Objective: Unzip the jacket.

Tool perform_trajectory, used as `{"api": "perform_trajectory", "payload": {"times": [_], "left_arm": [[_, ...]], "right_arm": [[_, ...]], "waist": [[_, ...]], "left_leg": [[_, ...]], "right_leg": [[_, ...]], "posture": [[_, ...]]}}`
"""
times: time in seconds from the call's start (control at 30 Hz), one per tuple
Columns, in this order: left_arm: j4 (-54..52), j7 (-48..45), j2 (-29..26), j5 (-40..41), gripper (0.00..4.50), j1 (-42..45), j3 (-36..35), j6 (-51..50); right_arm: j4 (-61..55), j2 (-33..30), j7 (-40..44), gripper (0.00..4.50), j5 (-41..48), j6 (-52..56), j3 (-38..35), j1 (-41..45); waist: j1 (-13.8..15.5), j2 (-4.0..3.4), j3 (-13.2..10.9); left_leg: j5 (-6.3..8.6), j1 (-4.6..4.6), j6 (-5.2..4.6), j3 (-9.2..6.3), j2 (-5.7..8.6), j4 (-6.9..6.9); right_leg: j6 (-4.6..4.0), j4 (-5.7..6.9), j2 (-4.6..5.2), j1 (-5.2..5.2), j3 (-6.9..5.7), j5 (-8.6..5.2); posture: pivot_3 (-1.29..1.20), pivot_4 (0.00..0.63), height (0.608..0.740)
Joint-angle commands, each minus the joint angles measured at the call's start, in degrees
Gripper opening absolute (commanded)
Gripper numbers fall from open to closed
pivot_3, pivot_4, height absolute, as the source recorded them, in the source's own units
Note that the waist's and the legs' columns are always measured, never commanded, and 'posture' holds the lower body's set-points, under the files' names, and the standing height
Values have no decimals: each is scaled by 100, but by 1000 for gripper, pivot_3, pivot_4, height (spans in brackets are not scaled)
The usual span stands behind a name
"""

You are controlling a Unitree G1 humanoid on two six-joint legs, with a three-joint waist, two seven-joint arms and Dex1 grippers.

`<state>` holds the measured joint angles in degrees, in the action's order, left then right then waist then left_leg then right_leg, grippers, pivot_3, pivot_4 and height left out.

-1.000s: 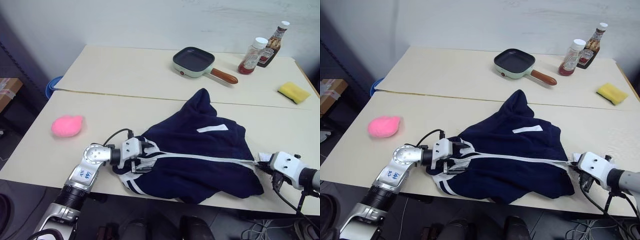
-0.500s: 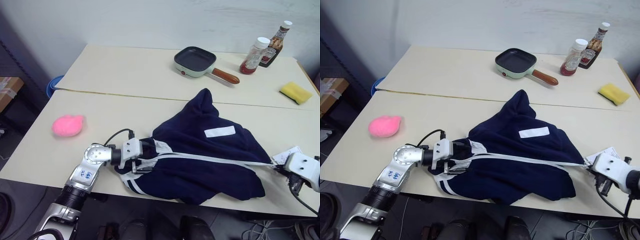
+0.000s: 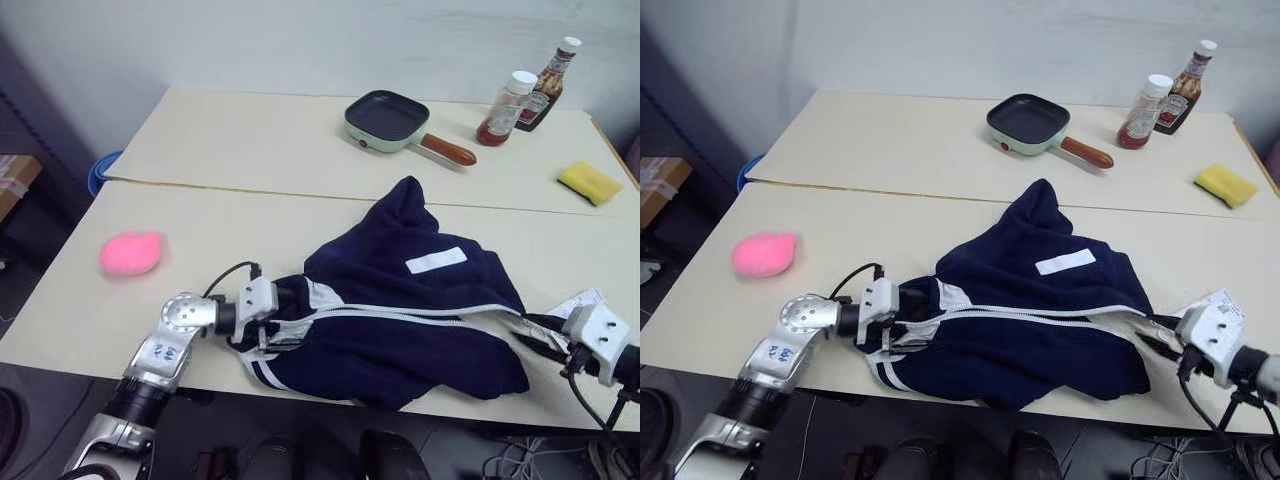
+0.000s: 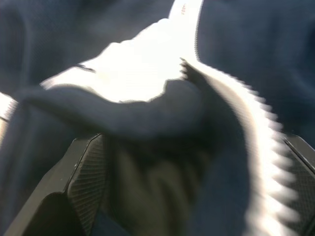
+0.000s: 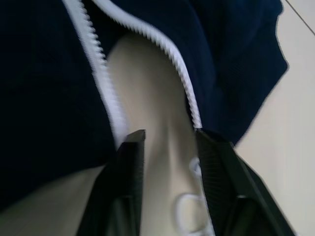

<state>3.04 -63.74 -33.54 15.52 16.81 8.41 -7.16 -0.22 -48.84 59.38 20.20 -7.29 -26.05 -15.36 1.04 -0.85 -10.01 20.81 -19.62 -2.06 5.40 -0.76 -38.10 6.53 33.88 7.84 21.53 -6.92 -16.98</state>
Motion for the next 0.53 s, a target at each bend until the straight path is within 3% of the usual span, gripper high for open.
{"api": "perform_trajectory", "payload": {"times": [0.03, 0.13, 0.17, 0.33, 0.53], "left_arm": [[-623, -301, -456, 642, 4500, -183, -636, -383], [-607, -530, -984, 752, 4500, -507, -1111, -322], [-597, -557, -1112, 746, 4500, -605, -1221, -290], [-563, -511, -1369, 660, 4500, -1384, -1833, 213], [-780, -215, -1374, 543, 4500, -1729, -1983, 386]], "right_arm": [[-886, 220, 36, 3200, 1002, 310, -721, -262], [-1882, 427, 427, 4312, 2032, 956, -1022, -1092], [-2196, 392, 563, 4456, 2441, 1415, -1095, -1481], [-2078, 740, 1081, 4456, 1547, 182, -894, -1720], [-1399, 1141, 1031, 4456, 919, -915, -553, -1074]], "waist": [[-6, 7, -28], [20, 6, -43], [30, 2, -45], [20, 8, -56], [12, 20, -73]], "left_leg": [[0, -6, 0, -2, -6, -4], [1, -8, 4, -10, -10, -7], [2, -7, 7, -11, -12, -4], [23, -11, -12, -8, -5, -3], [38, -11, -11, -1, 1, -7]], "right_leg": [[0, 0, -6, 2, -1, 0], [-1, -4, -7, 4, -4, 0], [-4, -5, -7, 4, -4, -2], [-1, -25, 4, 4, 4, 0], [1, -32, 11, 13, 9, 1]], "posture": [[0, 150, 740], [0, 150, 740], [0, 150, 740], [0, 150, 740], [0, 150, 740]]}}
